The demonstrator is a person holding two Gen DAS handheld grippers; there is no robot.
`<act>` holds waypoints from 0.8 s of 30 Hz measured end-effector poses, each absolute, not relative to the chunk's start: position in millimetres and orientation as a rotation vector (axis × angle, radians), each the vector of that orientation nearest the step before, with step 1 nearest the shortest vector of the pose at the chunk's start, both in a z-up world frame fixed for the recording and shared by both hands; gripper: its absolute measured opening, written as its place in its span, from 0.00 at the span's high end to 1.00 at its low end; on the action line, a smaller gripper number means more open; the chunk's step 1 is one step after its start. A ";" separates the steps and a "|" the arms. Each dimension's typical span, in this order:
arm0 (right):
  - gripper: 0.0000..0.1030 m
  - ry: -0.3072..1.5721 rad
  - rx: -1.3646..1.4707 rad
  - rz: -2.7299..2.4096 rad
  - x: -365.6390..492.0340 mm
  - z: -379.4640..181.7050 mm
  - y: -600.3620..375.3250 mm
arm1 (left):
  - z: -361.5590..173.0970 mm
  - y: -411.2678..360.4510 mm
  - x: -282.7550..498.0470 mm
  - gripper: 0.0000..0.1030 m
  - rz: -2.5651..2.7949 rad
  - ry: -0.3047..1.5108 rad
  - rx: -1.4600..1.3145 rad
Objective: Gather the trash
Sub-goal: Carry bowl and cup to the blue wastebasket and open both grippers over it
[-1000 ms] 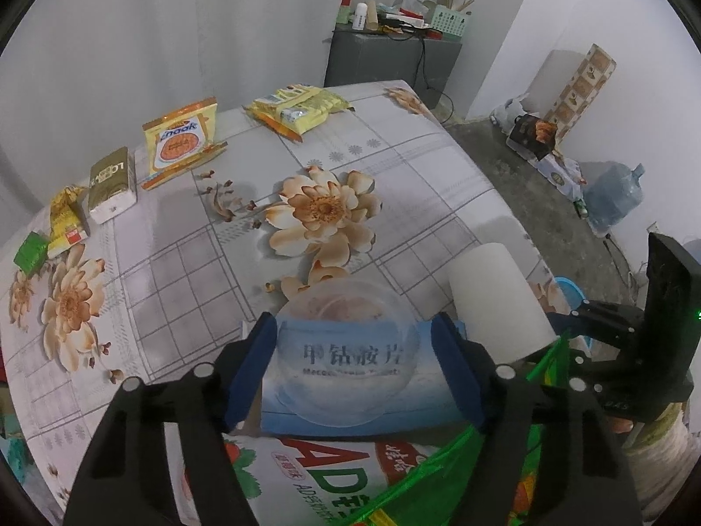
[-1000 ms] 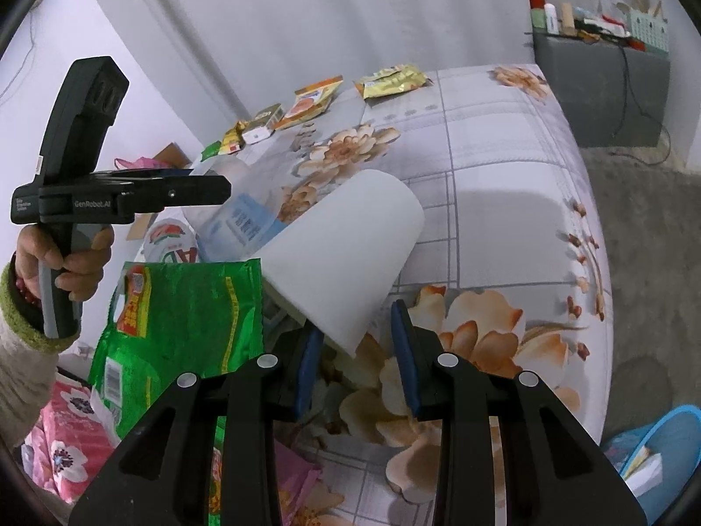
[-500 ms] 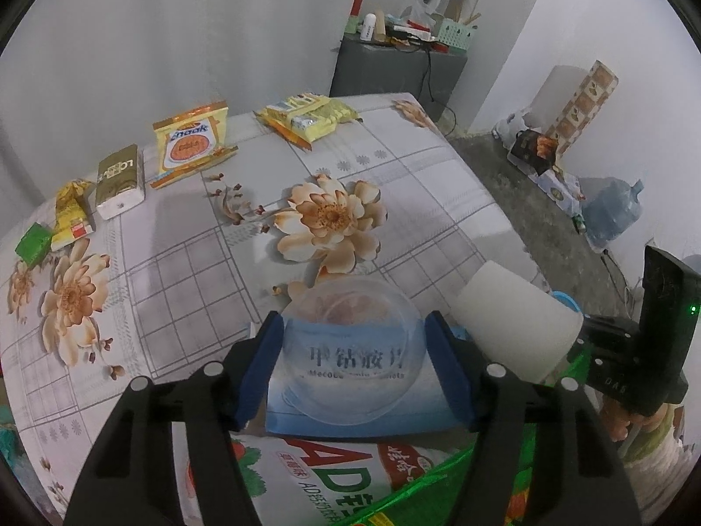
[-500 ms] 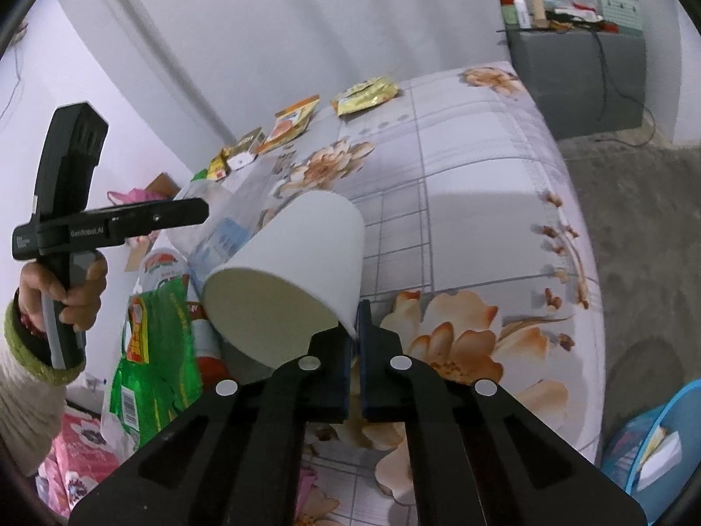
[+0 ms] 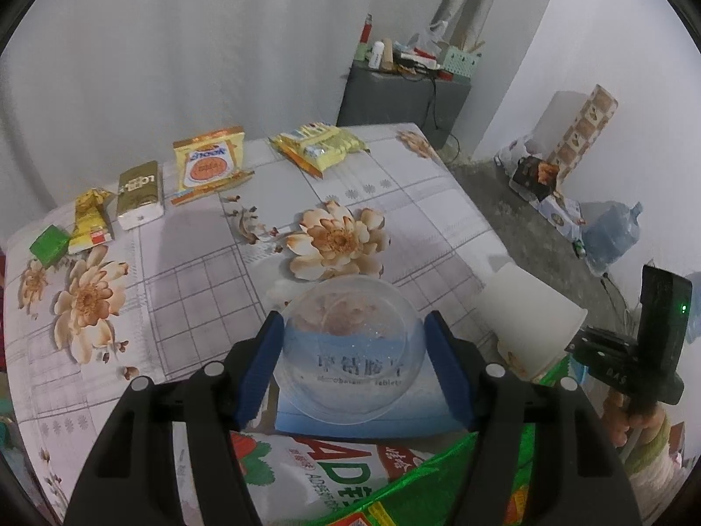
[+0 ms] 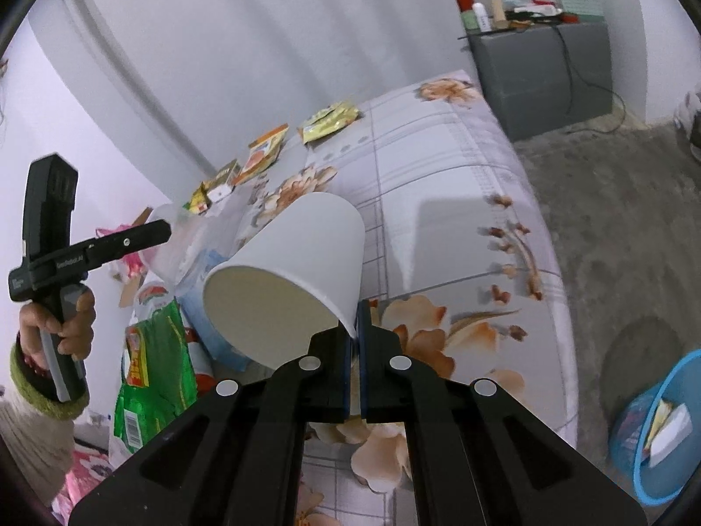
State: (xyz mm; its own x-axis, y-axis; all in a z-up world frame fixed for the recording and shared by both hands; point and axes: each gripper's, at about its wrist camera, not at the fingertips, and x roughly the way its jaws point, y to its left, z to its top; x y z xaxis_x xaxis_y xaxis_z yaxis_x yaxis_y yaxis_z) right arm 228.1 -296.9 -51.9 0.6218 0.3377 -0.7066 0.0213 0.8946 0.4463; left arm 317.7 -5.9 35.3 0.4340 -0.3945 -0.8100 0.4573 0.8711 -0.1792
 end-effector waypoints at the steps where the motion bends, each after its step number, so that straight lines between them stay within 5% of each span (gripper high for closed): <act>1: 0.99 0.882 0.447 0.183 225.6 -50.4 -299.1 | 37.3 -4.3 316.5 0.38 -0.530 0.984 0.063; 24: 0.99 0.683 0.611 0.081 139.9 1.5 -344.7 | 102.7 25.5 271.7 0.38 -0.548 0.841 -0.030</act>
